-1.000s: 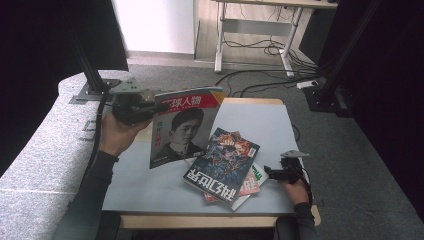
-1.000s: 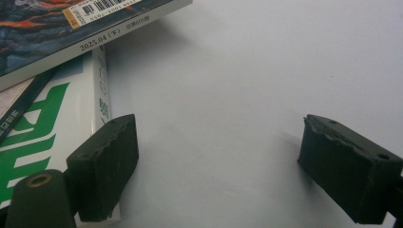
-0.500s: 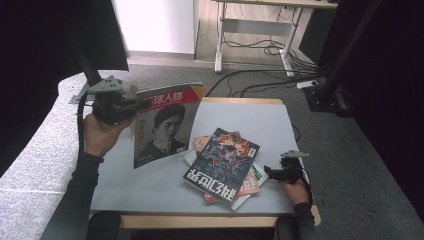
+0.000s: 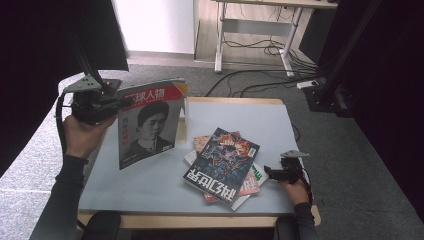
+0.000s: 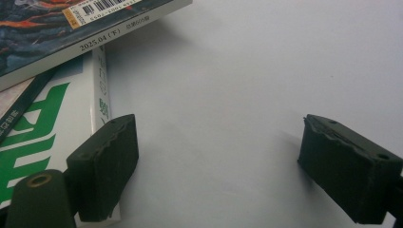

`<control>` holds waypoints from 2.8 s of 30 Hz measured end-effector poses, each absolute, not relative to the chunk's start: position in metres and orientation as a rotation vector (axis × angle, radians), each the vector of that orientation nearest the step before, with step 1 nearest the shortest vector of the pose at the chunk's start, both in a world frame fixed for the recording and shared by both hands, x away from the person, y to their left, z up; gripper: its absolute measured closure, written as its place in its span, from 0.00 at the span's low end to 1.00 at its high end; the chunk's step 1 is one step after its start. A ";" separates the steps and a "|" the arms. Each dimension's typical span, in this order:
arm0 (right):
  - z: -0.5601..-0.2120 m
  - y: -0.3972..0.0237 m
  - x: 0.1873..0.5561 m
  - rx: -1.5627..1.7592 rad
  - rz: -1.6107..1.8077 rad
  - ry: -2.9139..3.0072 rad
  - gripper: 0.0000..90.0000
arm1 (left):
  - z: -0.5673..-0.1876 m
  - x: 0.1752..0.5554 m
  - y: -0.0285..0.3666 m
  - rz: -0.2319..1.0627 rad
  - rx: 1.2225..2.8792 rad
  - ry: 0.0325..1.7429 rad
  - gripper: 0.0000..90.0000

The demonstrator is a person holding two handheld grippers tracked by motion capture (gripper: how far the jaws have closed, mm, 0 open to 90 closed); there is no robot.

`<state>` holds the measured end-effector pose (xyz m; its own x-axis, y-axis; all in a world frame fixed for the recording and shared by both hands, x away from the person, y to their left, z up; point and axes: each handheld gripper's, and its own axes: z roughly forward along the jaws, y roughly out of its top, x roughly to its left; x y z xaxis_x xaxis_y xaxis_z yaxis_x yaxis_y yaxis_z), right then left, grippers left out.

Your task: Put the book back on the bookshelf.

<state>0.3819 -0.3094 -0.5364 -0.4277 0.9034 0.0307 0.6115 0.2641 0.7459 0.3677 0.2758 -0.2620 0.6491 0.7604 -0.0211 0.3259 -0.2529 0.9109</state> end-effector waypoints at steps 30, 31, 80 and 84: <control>-0.537 -0.309 0.382 1.374 0.984 2.136 0.14 | -0.257 0.372 0.332 0.624 1.788 1.042 0.97; -0.537 -0.309 0.382 1.375 0.983 2.136 0.14 | -0.257 0.373 0.333 0.626 1.783 1.048 0.96; -0.536 -0.310 0.382 1.375 0.986 2.138 0.14 | -0.293 0.435 0.325 0.688 1.697 1.117 0.96; -0.536 -0.310 0.382 1.375 0.985 2.138 0.14 | -0.294 0.431 0.329 0.681 1.714 1.116 0.96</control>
